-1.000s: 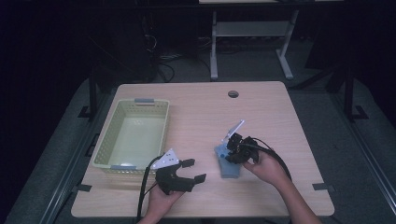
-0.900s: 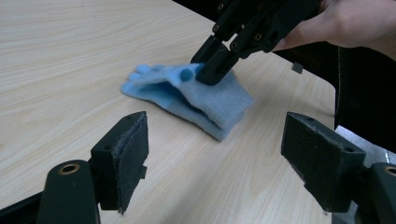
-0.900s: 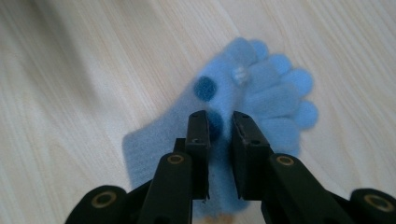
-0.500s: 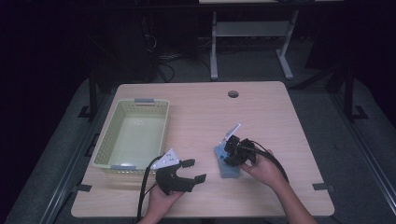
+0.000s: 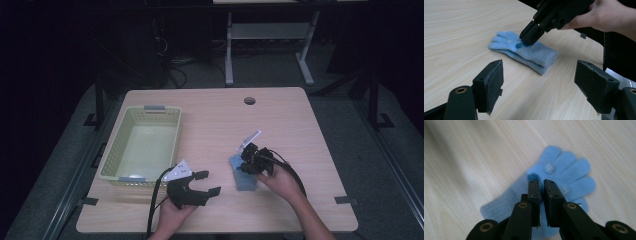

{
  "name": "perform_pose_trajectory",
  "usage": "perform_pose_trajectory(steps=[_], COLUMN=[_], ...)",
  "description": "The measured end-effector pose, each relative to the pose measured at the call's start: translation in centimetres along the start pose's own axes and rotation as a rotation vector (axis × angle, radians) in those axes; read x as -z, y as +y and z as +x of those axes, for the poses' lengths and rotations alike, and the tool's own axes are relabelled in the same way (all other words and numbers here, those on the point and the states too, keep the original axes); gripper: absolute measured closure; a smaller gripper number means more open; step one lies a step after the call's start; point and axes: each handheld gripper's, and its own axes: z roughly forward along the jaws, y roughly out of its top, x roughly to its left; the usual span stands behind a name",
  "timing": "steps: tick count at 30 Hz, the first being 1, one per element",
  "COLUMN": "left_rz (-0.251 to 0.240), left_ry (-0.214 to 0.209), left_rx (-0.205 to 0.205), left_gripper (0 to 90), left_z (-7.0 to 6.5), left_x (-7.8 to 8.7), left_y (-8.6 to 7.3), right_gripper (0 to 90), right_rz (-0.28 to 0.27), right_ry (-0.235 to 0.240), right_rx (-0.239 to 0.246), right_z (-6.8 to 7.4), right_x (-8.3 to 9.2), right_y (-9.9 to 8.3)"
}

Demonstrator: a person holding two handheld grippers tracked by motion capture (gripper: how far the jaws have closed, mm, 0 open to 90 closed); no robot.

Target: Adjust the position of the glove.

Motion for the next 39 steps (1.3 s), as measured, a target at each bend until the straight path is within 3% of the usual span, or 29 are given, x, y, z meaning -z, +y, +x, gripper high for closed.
perform_pose_trajectory(steps=[4,7,14,17,20,24,29,36,39], left_rz=[0.007,0.010,0.023,0.021,0.018,-0.001,0.019,0.039,0.073], left_ry=[0.002,0.002,0.010,0.012,0.018,0.010,0.042,0.048,0.056], left_rx=[0.012,0.012,0.003,0.009,0.011,0.067,0.066,0.106,0.146], left_gripper=[23.0,23.1,23.1,23.1,23.1,23.2,23.0,23.0,23.0], left_z=[-0.1,-0.1,0.0,0.2,0.3,0.3,-0.1,-0.6,-0.6], left_x=[-0.1,-0.2,-0.5,-0.5,-0.5,-0.6,-1.2,-2.5,-3.4], left_y=[-0.1,-0.1,-0.1,-0.1,-0.1,0.0,0.1,0.6,0.8], right_gripper=[83.7,81.5,59.7,57.0,53.1,49.6,47.4,42.0,40.7], right_rz=[0.017,0.006,-0.054,-0.065,-0.110,-0.150,-0.175,-0.235,-0.272], right_ry=[0.003,0.004,0.007,0.009,0.024,0.021,0.000,0.045,0.077], right_rx=[-0.006,-0.019,-0.102,-0.124,-0.179,-0.252,-0.295,-0.380,-0.433], right_z=[0.1,0.2,-0.3,-0.6,-1.1,-1.5,-1.5,-1.4,-1.5], right_x=[-1.2,-1.0,0.1,0.4,1.1,1.8,2.2,2.7,2.7], right_y=[-0.3,-0.3,-1.2,-1.5,-2.3,-3.6,-4.7,-5.9,-6.7])
